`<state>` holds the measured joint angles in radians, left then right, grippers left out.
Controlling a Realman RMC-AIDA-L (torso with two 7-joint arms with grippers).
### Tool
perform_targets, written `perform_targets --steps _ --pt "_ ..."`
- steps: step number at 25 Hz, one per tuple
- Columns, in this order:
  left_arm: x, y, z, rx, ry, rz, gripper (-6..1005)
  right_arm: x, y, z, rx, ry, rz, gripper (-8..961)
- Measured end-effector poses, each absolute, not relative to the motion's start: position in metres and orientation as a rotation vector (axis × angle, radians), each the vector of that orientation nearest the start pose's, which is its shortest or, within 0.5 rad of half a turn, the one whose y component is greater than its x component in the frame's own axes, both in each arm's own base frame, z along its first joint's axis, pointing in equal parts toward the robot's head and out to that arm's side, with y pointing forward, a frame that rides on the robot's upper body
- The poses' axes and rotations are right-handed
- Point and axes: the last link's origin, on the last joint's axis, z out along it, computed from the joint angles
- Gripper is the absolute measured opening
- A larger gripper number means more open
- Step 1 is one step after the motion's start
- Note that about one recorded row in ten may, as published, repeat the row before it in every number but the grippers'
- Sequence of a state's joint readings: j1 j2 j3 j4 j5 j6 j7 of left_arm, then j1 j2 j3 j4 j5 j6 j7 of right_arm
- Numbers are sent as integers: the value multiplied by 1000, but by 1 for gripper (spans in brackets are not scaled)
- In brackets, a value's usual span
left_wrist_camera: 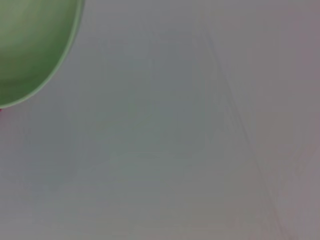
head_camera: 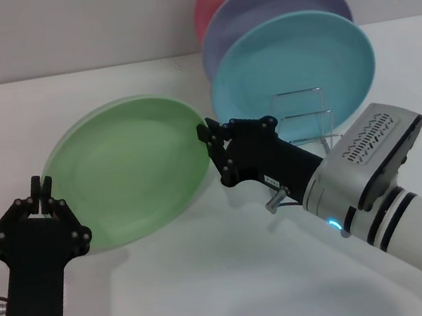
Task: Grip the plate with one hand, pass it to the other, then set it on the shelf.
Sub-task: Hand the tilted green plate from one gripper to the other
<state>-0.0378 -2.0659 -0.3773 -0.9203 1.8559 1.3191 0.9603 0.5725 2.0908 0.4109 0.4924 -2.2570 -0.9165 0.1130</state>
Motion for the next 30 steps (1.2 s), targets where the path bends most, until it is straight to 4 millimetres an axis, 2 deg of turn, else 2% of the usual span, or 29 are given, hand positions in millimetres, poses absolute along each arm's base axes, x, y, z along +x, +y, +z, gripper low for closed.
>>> perform_targets --steps 30 --pt "-249 217 -73 -1534 -234 -389 32 200 322 -133 -2187 487 852 57"
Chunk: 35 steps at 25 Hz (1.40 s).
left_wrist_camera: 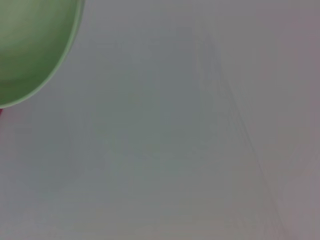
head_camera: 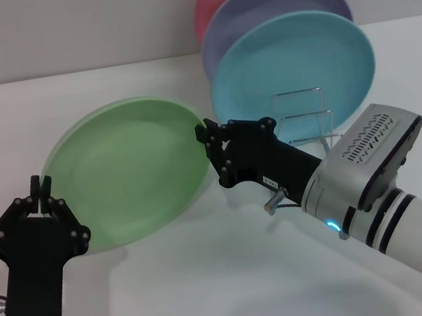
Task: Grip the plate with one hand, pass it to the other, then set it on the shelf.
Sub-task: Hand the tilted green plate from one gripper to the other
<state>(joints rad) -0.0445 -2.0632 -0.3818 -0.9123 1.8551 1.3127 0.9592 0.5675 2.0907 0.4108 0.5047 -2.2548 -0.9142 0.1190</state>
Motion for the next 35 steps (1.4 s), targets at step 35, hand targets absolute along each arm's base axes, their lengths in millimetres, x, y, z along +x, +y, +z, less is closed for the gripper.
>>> perform_targets --steps 35 --pt "-247 225 -75 -1560 -230 -391 120 200 320 -134 -2192 490 851 56"
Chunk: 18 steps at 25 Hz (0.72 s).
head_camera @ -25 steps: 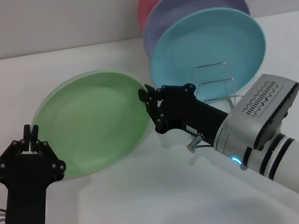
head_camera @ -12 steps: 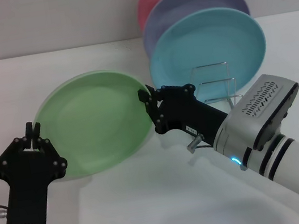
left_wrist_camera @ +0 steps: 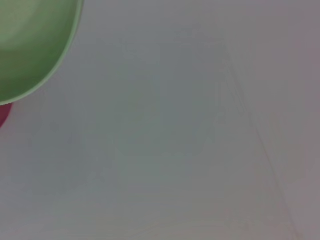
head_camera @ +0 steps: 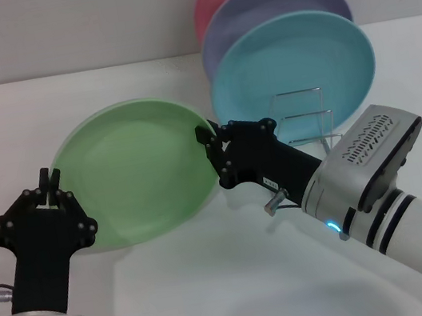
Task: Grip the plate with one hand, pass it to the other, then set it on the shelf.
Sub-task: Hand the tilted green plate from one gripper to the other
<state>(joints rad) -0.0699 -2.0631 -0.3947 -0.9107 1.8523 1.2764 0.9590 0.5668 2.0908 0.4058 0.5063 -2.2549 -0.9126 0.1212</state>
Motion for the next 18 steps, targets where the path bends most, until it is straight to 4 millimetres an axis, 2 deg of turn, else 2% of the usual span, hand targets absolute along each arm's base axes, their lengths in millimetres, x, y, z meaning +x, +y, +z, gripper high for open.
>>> perform_targets --steps 18 --pt "-247 224 -74 -1554 -232 -398 167 203 320 -132 -2179 490 850 50"
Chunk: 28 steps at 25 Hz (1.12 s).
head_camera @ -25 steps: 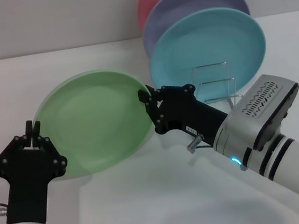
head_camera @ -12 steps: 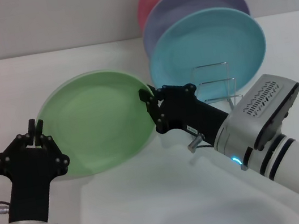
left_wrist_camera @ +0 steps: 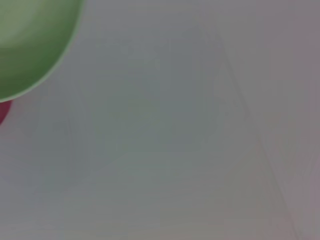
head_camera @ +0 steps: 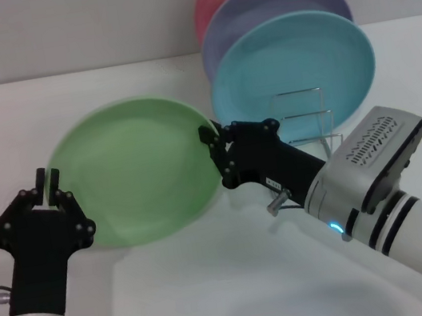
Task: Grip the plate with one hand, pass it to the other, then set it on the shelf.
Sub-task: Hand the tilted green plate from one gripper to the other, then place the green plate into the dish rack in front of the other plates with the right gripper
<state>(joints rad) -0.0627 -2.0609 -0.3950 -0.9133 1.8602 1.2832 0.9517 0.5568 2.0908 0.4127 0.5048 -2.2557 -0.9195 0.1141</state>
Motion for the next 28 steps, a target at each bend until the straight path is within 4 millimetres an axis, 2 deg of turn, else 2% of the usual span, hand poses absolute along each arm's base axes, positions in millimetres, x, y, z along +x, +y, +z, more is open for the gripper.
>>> perform_targets --steps 7,13,18,19,20,21,23,24,25,28 --pt "-249 223 -72 -1541 -226 -396 185 204 321 -131 -2170 491 848 37" --pt "-248 219 -62 -1480 -247 -453 377 204 321 -131 -2168 490 851 36" --pt "-254 210 -35 -1346 -306 -645 619 199 320 -124 -2137 451 908 36" --pt "-256 206 -26 -1309 -309 -709 637 197 318 -119 -2109 413 945 36" --pt "-256 206 -26 -1309 -309 -709 655 197 318 -119 -2109 413 945 36" --pt "-261 196 -11 -1255 -285 -816 673 196 316 -116 -2093 396 967 36" --pt "-265 190 -4 -1230 -252 -862 709 195 310 -108 -2045 355 1026 36" --pt "-271 184 3 -1203 -211 -905 728 195 302 -98 -1987 311 1086 36" --pt "-271 184 3 -1203 -211 -905 746 195 302 -98 -1987 311 1086 36" --pt "-280 182 7 -1186 -183 -949 800 199 286 -80 -1878 253 1174 36"
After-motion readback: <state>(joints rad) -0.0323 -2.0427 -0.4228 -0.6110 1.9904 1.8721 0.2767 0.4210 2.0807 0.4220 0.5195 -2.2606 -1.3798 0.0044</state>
